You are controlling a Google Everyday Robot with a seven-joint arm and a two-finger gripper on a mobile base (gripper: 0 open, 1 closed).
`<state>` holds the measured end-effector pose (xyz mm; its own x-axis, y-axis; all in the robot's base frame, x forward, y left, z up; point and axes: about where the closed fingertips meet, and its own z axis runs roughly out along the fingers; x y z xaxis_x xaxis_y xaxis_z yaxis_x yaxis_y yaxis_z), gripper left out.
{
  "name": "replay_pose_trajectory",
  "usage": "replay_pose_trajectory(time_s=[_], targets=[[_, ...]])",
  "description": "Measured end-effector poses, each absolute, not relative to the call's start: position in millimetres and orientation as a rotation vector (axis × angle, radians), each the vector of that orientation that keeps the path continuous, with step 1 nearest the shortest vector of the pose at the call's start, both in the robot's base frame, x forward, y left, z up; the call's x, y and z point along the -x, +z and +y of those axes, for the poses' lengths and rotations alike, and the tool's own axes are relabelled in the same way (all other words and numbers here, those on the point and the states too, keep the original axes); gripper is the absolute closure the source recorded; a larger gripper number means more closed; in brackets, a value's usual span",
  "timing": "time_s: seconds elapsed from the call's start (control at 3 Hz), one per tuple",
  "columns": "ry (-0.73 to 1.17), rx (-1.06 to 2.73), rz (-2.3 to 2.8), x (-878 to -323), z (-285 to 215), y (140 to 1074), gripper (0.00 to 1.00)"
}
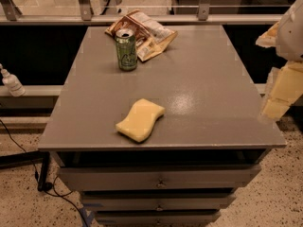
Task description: Pick green can
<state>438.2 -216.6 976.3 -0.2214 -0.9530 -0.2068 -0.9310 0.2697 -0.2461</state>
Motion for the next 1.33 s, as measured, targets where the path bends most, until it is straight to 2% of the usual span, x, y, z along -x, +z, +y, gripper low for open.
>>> replay_pose_trajectory(time_s=[0.67,1.33], targets=[[-0.047,1.684,2.194,-453,-204,973,0.0],[0.166,1.568,2.059,-500,-146,951,0.0]])
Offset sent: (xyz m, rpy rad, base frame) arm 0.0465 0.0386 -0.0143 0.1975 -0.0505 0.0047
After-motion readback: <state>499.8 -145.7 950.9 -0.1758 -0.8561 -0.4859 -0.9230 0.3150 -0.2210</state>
